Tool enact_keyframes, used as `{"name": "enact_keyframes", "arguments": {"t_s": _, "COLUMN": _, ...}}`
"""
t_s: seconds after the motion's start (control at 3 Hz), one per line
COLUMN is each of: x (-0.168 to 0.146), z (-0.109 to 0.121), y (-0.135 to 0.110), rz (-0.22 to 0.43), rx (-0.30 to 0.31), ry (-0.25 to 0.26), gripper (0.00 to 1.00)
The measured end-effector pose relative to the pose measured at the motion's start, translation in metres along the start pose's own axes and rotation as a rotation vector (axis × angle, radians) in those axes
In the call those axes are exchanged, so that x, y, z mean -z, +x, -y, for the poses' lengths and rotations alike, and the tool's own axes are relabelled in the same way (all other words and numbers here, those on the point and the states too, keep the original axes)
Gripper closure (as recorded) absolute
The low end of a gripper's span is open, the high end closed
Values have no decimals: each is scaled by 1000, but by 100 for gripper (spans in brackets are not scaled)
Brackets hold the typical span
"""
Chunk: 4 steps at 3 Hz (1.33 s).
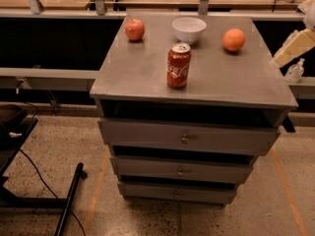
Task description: Move orange near coke can
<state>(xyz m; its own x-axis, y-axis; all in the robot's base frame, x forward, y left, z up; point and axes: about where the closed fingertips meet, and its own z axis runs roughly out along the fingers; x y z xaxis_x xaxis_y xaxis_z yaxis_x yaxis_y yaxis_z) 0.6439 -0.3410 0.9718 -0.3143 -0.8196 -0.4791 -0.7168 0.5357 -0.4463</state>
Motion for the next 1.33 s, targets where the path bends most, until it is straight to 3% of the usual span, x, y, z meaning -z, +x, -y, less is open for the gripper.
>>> {"name": "enact_keyframes", "arguments": {"t_s": 0.33, "x": -61, "z": 43, "y": -26, "rz": 191, "rx": -98, "ry": 33, "gripper": 0}}
{"name": "enact_keyframes", "arguments": {"t_s": 0.67, "x": -110, "z": 74, "y": -54, "rz": 334, "rx": -210, "ry": 53, "gripper": 0}}
{"name": "enact_keyframes", "arguments": {"t_s": 1.0, "x": -132, "z": 104, "y": -65, "rz": 424, "rx": -325, "ry": 106, "gripper": 0}}
{"name": "enact_keyframes", "arguments": {"t_s": 1.33, "x": -150, "z": 124, "y": -63, "rz": 468, "rx": -416, "ry": 145, "gripper": 0}}
